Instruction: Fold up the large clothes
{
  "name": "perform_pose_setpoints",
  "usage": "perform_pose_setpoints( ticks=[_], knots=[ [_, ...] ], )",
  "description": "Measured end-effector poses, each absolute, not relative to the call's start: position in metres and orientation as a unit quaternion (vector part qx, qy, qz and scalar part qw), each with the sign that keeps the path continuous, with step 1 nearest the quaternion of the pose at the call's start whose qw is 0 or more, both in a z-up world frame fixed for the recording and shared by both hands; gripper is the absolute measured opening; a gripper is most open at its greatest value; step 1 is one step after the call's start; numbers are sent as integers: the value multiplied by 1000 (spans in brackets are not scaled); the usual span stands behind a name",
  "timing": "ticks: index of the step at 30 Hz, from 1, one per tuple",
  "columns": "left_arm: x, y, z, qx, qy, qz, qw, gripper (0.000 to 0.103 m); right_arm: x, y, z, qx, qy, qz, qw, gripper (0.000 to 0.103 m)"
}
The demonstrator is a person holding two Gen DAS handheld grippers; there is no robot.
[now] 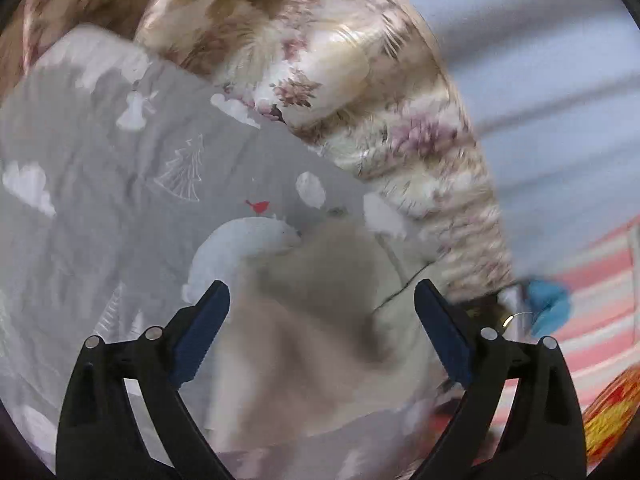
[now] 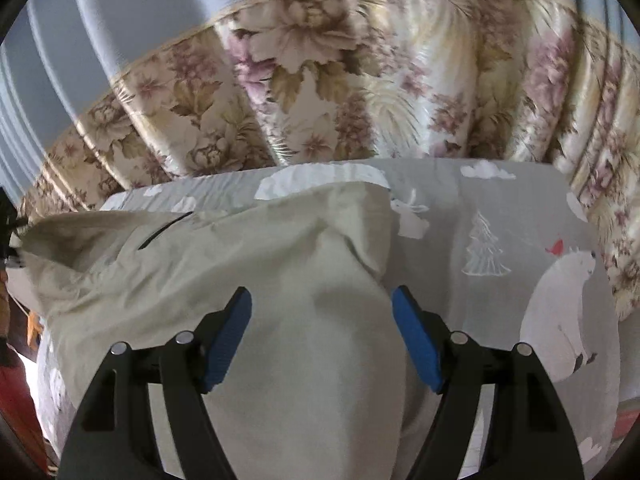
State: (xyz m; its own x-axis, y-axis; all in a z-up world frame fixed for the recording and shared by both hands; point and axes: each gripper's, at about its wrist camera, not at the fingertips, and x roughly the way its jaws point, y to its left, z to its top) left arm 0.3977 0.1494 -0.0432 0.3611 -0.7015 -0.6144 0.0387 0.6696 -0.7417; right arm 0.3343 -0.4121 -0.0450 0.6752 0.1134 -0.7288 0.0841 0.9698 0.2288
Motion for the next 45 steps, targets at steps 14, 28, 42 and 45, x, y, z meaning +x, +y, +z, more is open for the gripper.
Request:
perform_pose_setpoints(
  ticks=[14, 28, 42, 45],
  knots=[
    [305, 82, -74, 56, 463, -60, 882, 97, 345, -412, -52, 126, 413, 23, 902, 77],
    [409, 30, -108, 77, 476, 28, 876, 98, 394, -403, -67, -94, 423, -157, 888, 0],
    [400, 57, -87, 78, 469, 78, 876, 95, 339, -390, -48, 130, 402, 45, 905, 71],
    [384, 46, -86, 66, 476, 50, 875, 95, 359, -367, -57, 109, 427, 43, 897, 78]
  ],
)
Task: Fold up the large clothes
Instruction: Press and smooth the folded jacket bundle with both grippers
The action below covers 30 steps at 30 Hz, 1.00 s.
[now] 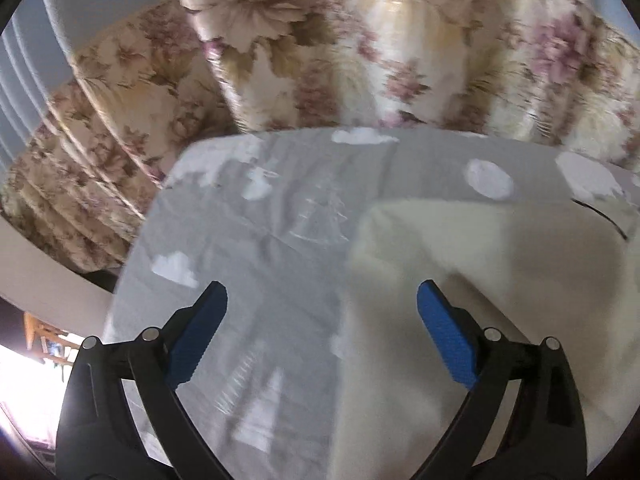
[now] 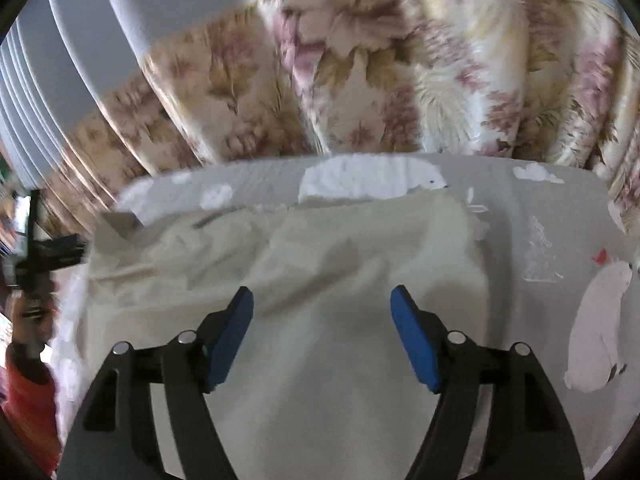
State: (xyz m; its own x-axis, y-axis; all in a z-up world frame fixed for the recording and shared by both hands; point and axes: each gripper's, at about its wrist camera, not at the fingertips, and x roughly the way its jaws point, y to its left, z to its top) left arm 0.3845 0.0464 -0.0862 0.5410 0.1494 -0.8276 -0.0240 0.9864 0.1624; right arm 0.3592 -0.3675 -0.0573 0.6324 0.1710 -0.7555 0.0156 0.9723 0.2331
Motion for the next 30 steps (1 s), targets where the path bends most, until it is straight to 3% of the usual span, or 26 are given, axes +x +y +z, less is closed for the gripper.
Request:
perform_pose_setpoints(
  ticks=[2, 4, 6, 8, 9, 12, 16, 20, 22, 23, 24, 30],
  knots=[
    [378, 35, -88, 69, 482, 33, 873, 95, 378, -354, -77, 76, 466, 30, 881, 79],
    [372, 23, -88, 77, 481, 20, 873, 95, 382, -342, -87, 48, 463, 31, 884, 71],
    [369, 8, -93, 90, 483, 7, 871, 95, 378, -337, -84, 29, 453, 47, 890, 30],
    [369, -4, -101, 121, 476, 20, 871, 96, 374, -343, -71, 7, 435, 21, 900, 6],
    [370, -6, -103, 128, 474, 25, 871, 96, 373, -347, -65, -17, 424, -7, 905, 1],
    [378, -8, -108, 137, 469, 46, 872, 97, 378, -367, -62, -122, 398, -142, 898, 0],
    [405, 1, -121, 175, 458, 113, 864, 100, 366, -433, -55, 62, 399, -117, 907, 3],
    [405, 42, -101, 96, 478, 134, 863, 95, 335, -424, -28, 120, 368, -40, 921, 4],
    [389, 41, -83, 52, 473, 90, 875, 95, 329, -397, -19, 125, 363, 7, 923, 16],
    [381, 34, -77, 41, 472, 61, 879, 95, 328, -383, -17, 127, 365, 31, 922, 45],
    [373, 23, -73, 36, 470, 34, 881, 96, 330, -367, -19, 125, 369, 51, 920, 61],
    [350, -53, -106, 126, 472, 1, 872, 98, 362, -301, -60, 25, 428, 43, 902, 58]
  ],
)
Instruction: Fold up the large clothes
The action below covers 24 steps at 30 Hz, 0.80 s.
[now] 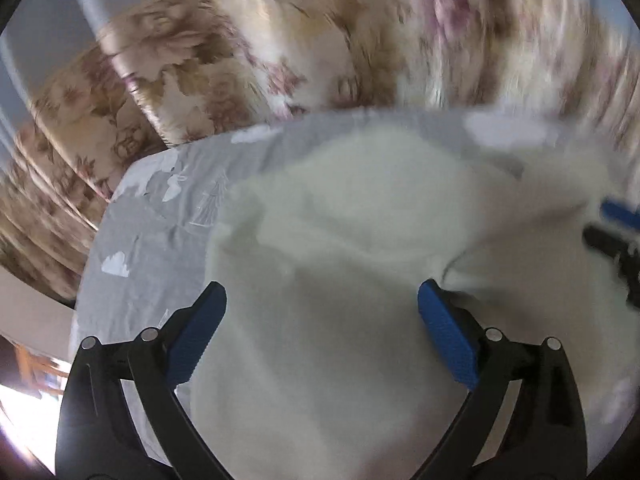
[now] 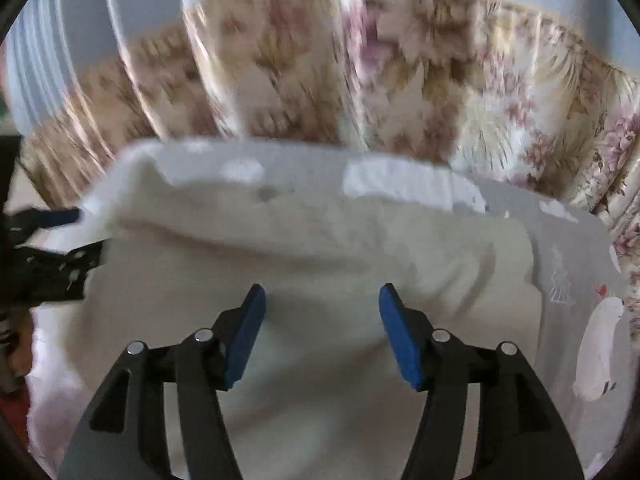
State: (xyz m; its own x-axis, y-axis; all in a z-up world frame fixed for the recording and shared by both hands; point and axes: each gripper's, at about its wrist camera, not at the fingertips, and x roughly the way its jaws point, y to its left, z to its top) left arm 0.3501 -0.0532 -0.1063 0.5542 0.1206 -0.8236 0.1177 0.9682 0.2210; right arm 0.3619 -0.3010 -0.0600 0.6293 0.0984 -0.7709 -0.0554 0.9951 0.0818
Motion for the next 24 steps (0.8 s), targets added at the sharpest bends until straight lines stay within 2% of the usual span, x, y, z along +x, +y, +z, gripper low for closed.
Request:
perform_pose_setpoints(
  ticks=[3, 9, 15, 24],
  knots=[
    [374, -50, -142, 119, 500, 7, 858, 100, 378, -309, -85, 29, 458, 39, 888, 58],
    [400, -52, -159, 106, 500, 19, 859, 100, 407, -309, -99, -6, 461, 16, 887, 59],
    [398, -49, -155, 101, 495, 13, 863, 100, 403, -312, -95, 8, 458, 16, 889, 59],
    [326, -40, -112, 107, 454, -15, 885, 100, 329, -312, -56, 50, 408, 52, 910, 61]
  ],
)
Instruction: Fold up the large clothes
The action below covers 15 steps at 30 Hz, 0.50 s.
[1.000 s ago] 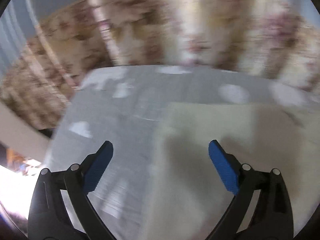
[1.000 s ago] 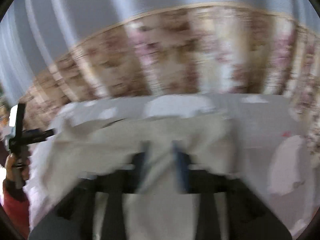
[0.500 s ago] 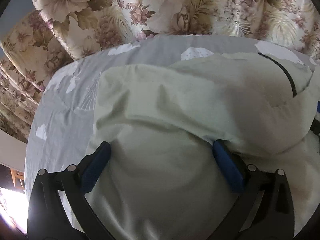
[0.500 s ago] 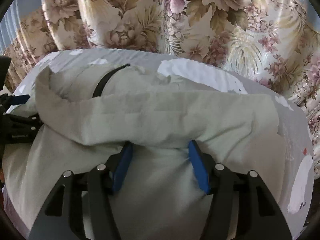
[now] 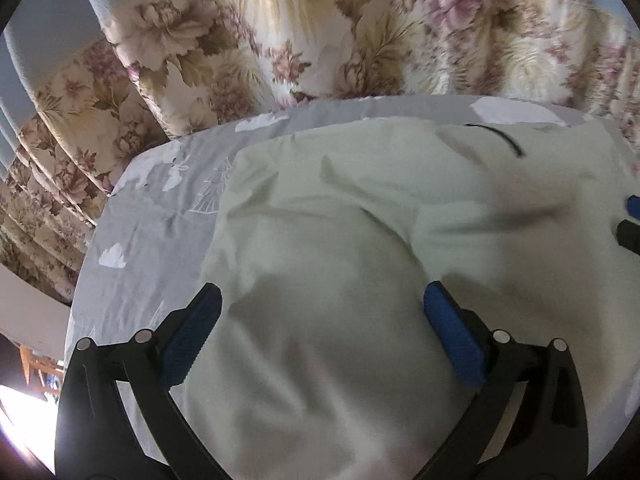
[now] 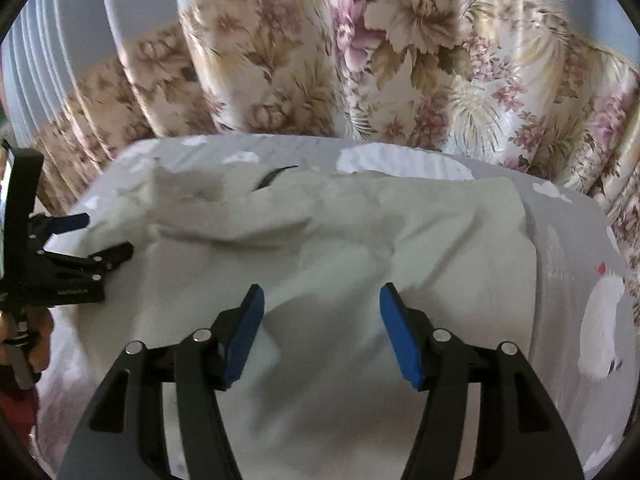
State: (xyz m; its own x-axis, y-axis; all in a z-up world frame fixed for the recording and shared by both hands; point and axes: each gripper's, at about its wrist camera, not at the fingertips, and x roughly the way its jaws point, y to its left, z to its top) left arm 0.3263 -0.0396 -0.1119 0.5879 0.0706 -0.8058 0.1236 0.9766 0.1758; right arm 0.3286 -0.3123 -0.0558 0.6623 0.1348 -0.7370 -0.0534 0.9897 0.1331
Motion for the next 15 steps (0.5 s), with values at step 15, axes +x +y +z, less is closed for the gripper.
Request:
perform_pose_setpoints(
  ticks=[15],
  knots=[
    [390, -11, -91, 104, 488, -42, 865, 100, 387, -370, -47, 43, 451, 11, 891, 74]
  ],
)
